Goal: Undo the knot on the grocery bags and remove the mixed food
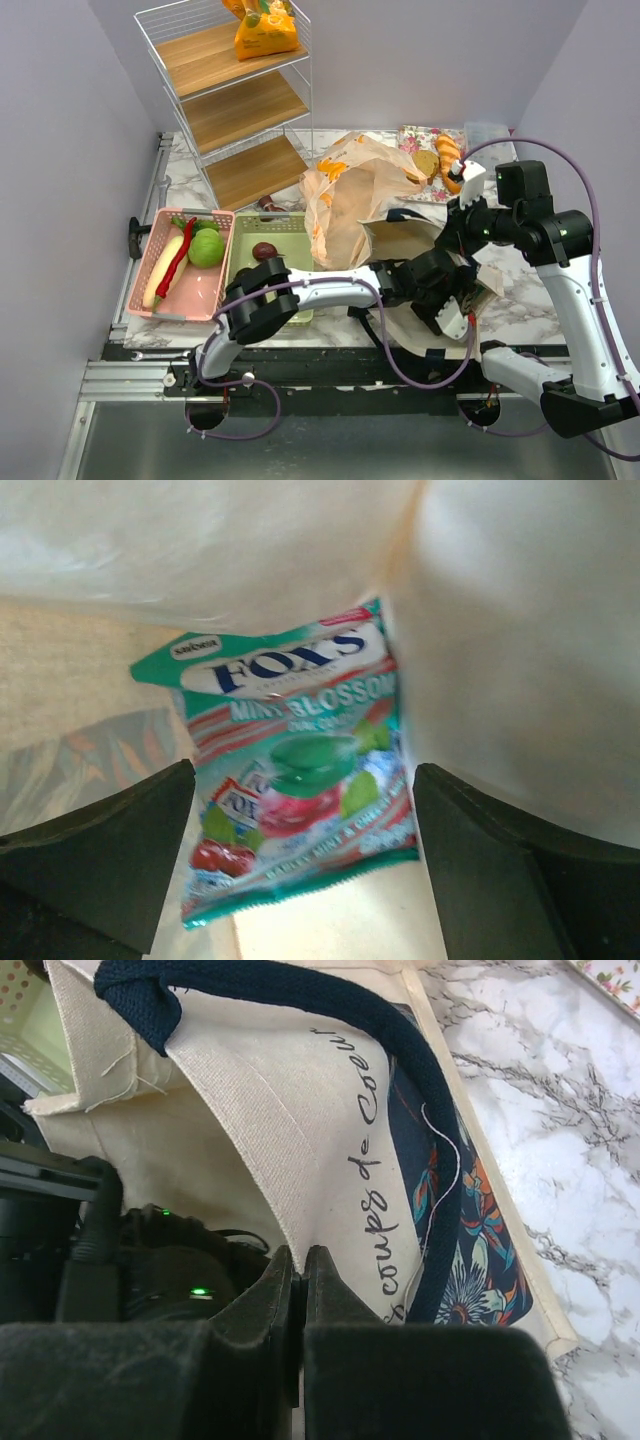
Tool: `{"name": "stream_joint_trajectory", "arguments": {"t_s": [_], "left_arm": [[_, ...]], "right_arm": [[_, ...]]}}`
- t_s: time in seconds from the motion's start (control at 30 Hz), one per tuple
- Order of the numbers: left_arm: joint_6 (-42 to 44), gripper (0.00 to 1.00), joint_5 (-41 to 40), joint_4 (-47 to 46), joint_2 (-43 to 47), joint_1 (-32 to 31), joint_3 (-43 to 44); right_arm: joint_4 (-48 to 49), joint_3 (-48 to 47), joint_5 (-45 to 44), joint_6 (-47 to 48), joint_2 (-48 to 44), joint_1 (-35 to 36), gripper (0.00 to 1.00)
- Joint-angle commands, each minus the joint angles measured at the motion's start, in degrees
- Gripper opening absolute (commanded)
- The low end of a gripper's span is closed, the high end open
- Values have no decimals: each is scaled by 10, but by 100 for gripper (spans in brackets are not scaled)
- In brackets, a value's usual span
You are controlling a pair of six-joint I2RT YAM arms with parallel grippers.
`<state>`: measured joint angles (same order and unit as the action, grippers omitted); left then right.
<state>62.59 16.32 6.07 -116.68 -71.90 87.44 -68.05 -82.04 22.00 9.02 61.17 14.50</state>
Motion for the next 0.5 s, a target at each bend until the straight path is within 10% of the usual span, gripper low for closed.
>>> {"name": "stream_joint_trajectory", "arguments": {"t_s": [0.0, 0.23, 0.47], "left_arm": [[-5, 95, 10, 17, -57, 17, 80], [3, 90, 4, 93, -119, 28, 137], [6, 43, -22, 81, -98, 28, 76]], "right_arm": [[-7, -8, 24, -1, -4, -1, 1], [-10, -19, 16, 1, 4, -2, 1], [-5, -4, 8, 4, -3, -2, 1]]}}
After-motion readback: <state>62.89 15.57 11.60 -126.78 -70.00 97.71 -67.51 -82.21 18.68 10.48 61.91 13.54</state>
